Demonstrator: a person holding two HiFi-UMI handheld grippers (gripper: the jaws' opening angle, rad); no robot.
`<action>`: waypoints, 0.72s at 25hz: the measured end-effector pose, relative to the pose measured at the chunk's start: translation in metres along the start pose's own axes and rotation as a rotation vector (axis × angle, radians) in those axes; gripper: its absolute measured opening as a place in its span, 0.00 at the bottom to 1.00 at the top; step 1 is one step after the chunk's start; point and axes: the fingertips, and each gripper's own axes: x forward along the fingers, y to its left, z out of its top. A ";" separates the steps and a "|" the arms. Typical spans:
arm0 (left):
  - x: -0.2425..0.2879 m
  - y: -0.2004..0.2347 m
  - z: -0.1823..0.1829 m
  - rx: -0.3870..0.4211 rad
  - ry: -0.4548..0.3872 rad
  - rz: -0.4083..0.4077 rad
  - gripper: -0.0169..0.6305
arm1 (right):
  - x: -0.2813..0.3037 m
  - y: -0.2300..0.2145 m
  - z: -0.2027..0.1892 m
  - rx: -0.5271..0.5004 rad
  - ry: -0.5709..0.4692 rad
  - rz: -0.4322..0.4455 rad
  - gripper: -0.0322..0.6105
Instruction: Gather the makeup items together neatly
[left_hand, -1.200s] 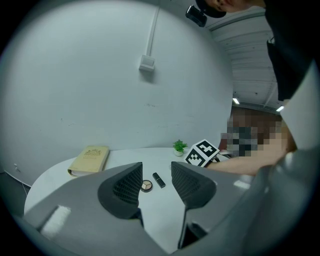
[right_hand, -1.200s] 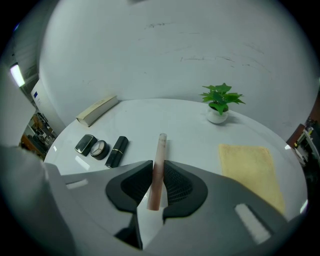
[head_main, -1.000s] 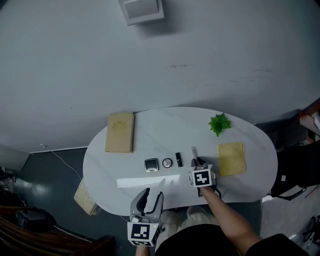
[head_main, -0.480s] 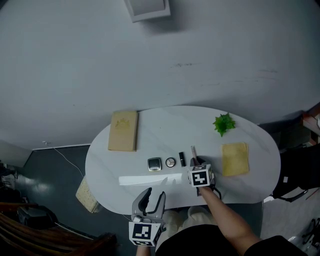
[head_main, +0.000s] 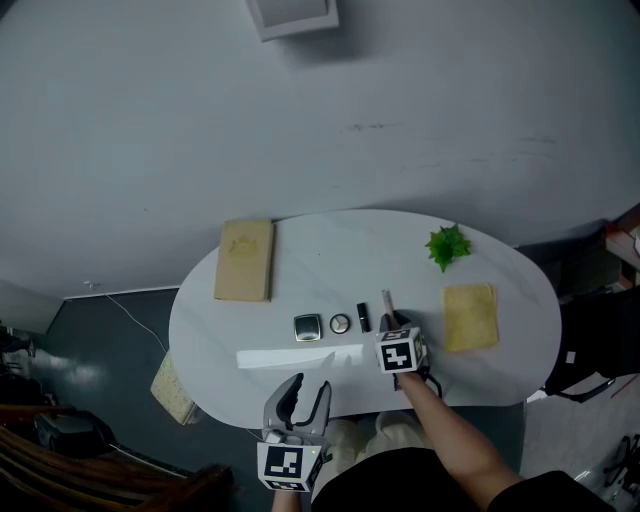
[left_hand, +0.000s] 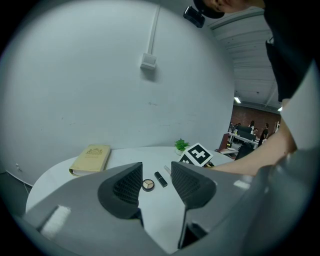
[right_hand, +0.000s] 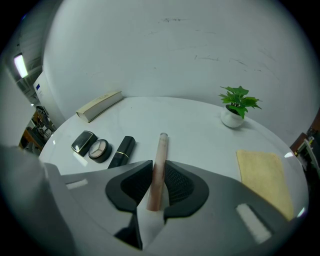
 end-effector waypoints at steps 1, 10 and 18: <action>0.000 0.000 0.000 0.000 0.000 0.001 0.30 | 0.001 0.000 0.000 -0.002 0.003 0.000 0.17; 0.002 -0.001 0.000 0.004 0.001 0.000 0.30 | 0.003 -0.001 -0.004 -0.007 0.011 0.006 0.17; 0.003 -0.002 0.001 0.008 0.004 -0.001 0.30 | 0.003 -0.001 -0.003 -0.019 0.015 0.006 0.18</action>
